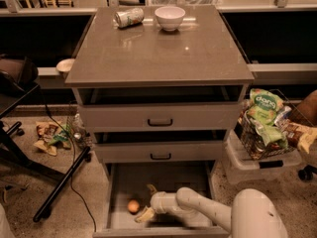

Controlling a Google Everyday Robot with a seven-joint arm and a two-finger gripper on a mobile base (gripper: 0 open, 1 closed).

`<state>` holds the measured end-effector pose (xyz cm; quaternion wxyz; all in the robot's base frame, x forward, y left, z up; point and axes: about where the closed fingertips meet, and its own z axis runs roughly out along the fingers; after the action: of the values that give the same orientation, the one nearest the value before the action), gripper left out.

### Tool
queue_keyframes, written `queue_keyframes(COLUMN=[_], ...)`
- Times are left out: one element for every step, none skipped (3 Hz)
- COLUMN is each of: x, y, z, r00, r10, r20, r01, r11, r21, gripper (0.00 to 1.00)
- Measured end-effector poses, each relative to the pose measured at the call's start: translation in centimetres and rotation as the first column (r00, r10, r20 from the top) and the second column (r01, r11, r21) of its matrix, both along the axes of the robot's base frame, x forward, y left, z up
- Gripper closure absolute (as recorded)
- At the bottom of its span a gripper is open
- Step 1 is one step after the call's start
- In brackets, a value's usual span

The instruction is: Pick orange from bottom drawer and place on counter

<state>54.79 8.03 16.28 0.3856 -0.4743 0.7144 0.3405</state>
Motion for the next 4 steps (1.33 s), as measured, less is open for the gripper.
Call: queue_keyframes(x=[-0.3,-0.8,-1.1,-1.2], y=[1.2,2.5,3.5,4.0], z=[-0.7,-1.1,-1.7,-2.2], r00=[0.9999,0.9996,0.9993,0.9991], r10=[0.010,0.025,0.035,0.041], r20=[0.005,0.011,0.009,0.004], r01=[-0.010,-0.025,-0.035,-0.041], r11=[1.000,1.000,0.999,0.999], r21=[0.010,0.005,-0.004,-0.012], gripper=[0.00,0.00,0.00,0.00])
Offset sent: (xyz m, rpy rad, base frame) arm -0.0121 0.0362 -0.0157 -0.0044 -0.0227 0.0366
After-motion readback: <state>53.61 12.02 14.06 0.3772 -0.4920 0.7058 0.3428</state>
